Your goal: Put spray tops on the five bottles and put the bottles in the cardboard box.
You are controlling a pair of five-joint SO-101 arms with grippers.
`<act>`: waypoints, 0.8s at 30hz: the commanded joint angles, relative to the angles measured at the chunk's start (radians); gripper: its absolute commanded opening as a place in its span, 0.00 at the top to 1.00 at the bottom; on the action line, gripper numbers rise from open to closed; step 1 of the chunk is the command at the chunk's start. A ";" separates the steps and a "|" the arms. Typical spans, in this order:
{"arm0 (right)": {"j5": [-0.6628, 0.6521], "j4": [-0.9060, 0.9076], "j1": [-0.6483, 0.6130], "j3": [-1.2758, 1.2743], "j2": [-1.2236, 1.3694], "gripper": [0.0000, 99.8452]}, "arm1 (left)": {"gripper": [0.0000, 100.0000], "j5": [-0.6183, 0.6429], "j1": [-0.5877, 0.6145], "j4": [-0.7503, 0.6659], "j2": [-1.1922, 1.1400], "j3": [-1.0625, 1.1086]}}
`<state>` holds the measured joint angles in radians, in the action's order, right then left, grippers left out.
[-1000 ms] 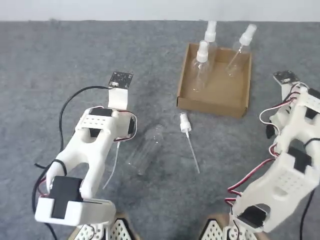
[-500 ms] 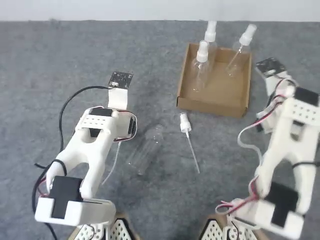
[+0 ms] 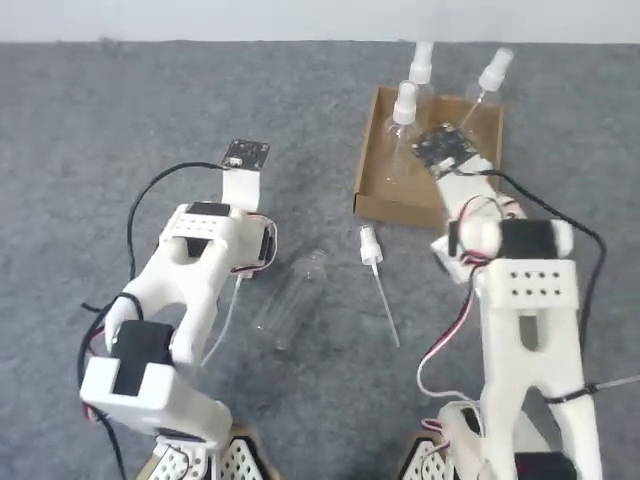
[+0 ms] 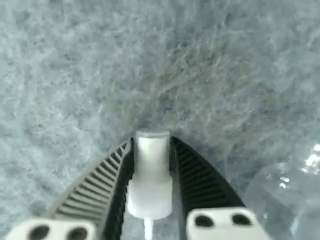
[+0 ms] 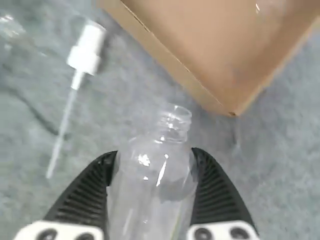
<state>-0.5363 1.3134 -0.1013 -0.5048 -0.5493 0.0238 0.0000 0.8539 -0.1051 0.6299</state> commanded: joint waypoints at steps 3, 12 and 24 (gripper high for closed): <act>0.060 0.008 -0.131 0.011 -0.070 0.99 | 0.99 0.008 0.032 0.035 0.112 -0.058; 0.058 -0.139 -0.317 -0.014 -0.127 0.99 | 0.99 0.009 0.183 0.166 0.637 -0.087; 0.269 -0.808 -0.713 -0.382 -0.220 0.99 | 0.99 0.106 0.213 0.311 0.982 -0.418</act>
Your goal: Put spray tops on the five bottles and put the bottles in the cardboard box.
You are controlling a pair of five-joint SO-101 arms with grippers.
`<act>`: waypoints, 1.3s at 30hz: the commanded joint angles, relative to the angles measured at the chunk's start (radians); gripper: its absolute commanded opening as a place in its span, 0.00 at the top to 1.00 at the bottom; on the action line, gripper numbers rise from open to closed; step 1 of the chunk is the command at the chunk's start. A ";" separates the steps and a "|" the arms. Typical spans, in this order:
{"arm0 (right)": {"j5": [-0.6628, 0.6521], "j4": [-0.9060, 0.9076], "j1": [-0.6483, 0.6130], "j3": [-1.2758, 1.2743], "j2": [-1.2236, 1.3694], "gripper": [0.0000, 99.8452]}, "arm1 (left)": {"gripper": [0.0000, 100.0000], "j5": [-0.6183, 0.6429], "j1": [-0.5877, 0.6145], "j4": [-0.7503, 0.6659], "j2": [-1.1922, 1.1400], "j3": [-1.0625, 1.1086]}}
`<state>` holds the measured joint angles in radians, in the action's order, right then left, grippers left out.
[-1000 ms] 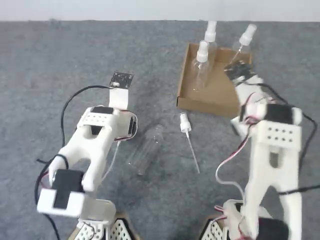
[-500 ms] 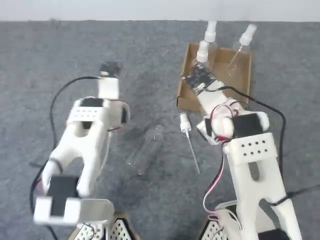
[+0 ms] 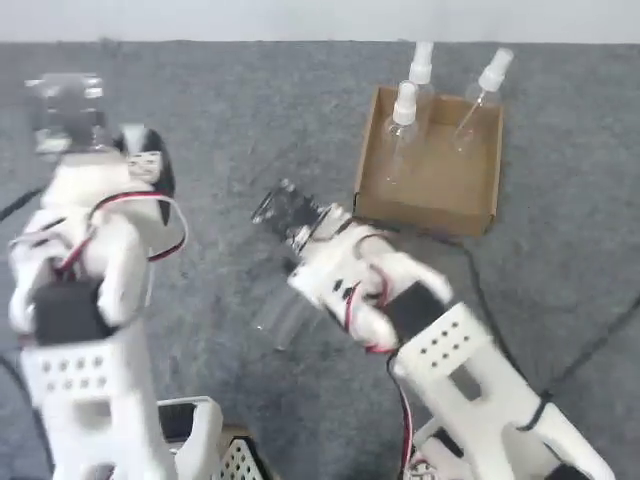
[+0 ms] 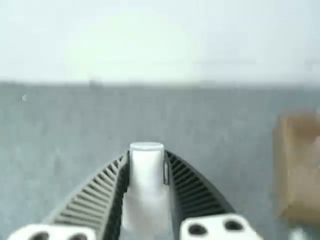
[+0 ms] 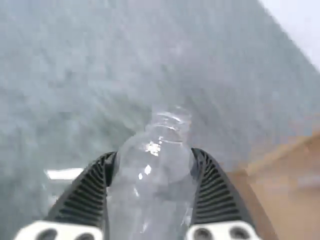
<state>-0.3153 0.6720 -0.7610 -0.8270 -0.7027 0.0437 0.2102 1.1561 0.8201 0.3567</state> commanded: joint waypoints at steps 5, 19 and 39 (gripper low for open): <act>0.087 -0.337 -0.124 -0.196 -0.127 0.99 | 0.99 0.256 -0.005 -0.066 0.057 -0.199; 0.089 -0.338 -0.143 -0.269 -0.209 0.99 | 0.99 0.402 -0.170 -0.353 0.054 0.005; 0.089 -0.338 -0.145 -0.284 -0.209 0.99 | 0.99 0.396 -0.192 -0.434 0.055 0.093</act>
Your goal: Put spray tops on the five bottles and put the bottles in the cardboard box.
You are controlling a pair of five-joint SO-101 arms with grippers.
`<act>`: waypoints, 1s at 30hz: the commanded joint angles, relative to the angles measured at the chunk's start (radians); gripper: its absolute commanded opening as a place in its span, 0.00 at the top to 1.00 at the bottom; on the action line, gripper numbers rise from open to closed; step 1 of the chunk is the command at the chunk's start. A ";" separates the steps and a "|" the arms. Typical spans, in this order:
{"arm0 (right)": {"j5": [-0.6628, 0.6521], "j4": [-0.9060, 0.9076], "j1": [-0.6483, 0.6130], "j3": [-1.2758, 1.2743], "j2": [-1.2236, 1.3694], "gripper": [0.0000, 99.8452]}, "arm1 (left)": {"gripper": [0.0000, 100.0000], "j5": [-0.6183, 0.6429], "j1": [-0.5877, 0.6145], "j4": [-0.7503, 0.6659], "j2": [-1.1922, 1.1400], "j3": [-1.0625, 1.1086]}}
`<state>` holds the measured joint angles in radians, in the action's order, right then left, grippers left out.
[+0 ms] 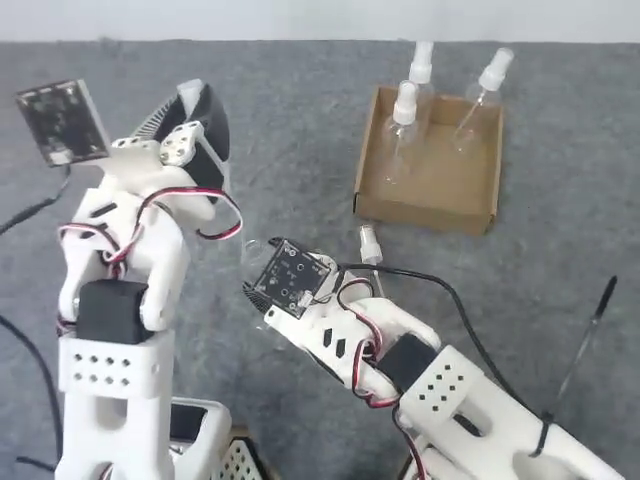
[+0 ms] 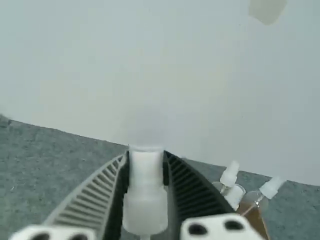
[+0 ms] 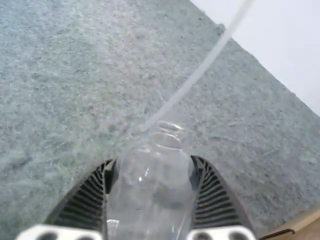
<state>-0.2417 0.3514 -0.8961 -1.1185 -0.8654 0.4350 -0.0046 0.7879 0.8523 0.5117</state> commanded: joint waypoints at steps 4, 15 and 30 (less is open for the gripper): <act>0.015 -0.018 -0.010 0.008 -0.047 0.99 | 0.99 0.006 0.034 -0.069 0.021 -0.090; 0.015 -0.018 -0.010 0.008 -0.047 0.99 | 0.99 0.009 -0.086 -0.069 0.025 0.076; 0.104 -0.226 0.117 -0.044 -0.044 0.99 | 0.99 -0.014 -0.112 0.133 0.032 0.125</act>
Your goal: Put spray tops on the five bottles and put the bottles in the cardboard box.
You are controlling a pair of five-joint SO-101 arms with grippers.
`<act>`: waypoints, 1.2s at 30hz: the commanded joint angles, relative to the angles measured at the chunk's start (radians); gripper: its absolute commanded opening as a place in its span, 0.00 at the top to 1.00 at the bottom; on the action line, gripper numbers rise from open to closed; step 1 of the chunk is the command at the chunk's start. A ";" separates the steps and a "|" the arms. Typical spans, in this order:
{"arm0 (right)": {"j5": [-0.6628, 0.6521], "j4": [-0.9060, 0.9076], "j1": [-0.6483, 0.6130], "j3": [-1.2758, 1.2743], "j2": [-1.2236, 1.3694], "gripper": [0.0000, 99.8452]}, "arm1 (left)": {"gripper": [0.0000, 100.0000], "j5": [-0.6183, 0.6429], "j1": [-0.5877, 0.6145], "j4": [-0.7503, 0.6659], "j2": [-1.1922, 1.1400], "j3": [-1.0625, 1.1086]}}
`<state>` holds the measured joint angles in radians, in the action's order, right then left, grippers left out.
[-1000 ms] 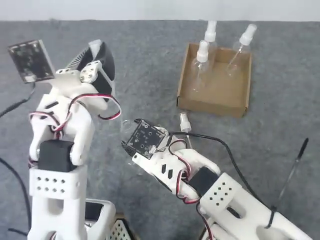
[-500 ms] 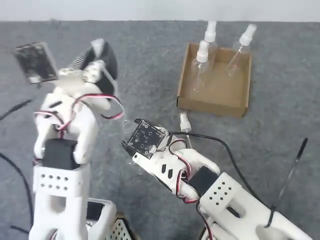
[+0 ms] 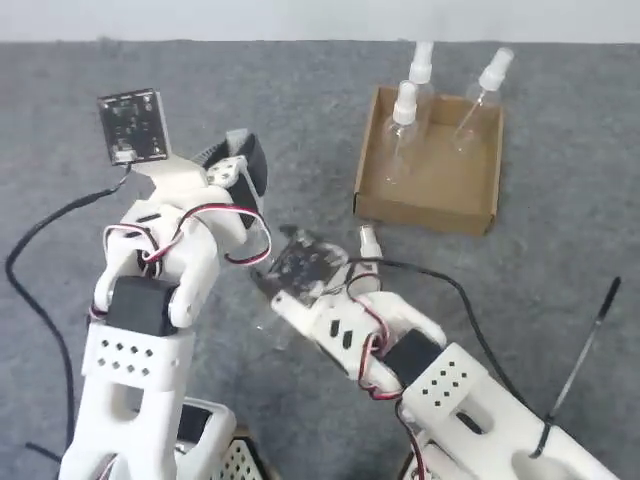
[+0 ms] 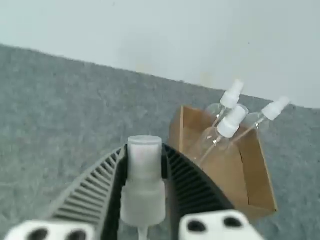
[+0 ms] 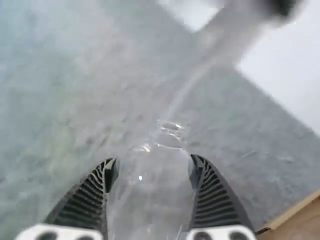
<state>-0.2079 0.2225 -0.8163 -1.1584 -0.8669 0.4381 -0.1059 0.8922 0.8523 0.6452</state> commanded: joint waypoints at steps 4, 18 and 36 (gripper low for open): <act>0.121 -0.199 0.038 -0.048 -0.039 0.99 | 0.99 -0.097 -0.012 0.068 0.032 -0.008; 0.114 -0.277 0.042 -0.095 -0.036 0.99 | 0.87 -0.106 -0.074 0.241 0.032 -0.105; 0.114 -0.236 0.038 -0.095 -0.045 0.99 | 0.86 -0.281 0.069 0.115 0.021 -0.124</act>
<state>-0.1051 -0.0261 -0.7871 -1.2689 -0.8700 0.1926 -0.0046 1.0518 0.8615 0.4918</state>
